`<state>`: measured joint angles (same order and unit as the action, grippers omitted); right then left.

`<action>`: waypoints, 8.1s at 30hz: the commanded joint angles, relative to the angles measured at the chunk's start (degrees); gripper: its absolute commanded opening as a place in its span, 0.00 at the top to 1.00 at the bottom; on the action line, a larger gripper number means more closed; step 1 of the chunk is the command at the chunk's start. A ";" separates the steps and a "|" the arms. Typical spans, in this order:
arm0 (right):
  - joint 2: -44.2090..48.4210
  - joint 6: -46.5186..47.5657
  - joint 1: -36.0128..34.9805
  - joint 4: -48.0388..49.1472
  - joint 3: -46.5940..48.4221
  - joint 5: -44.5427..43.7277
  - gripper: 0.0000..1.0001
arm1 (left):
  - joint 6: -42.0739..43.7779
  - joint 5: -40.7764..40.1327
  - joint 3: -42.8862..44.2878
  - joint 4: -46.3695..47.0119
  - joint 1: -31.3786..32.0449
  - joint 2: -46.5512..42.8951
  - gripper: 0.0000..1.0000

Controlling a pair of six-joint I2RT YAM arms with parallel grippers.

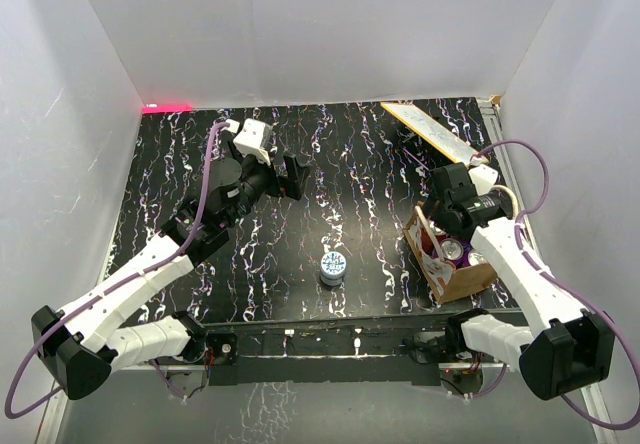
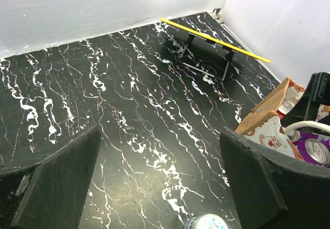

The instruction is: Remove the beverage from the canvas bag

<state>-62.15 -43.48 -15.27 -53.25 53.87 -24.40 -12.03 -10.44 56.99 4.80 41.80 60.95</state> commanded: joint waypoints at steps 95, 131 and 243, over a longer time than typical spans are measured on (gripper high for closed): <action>18.20 -4.60 0.17 6.13 3.72 -4.89 0.92 | -1.15 -0.54 0.58 0.85 1.27 -1.75 0.03; -15.70 -0.75 -6.72 28.28 24.39 27.65 0.92 | 1.70 -23.47 2.40 -2.86 -5.43 -4.99 0.03; 1.59 14.30 6.91 2.63 4.72 5.02 0.26 | -1.32 -26.91 2.11 -1.86 -1.64 1.70 0.03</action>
<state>-60.42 -30.96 -8.62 -53.58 57.30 -19.99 -11.14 -40.47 57.32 1.45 39.94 62.06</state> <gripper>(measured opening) 0.736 0.970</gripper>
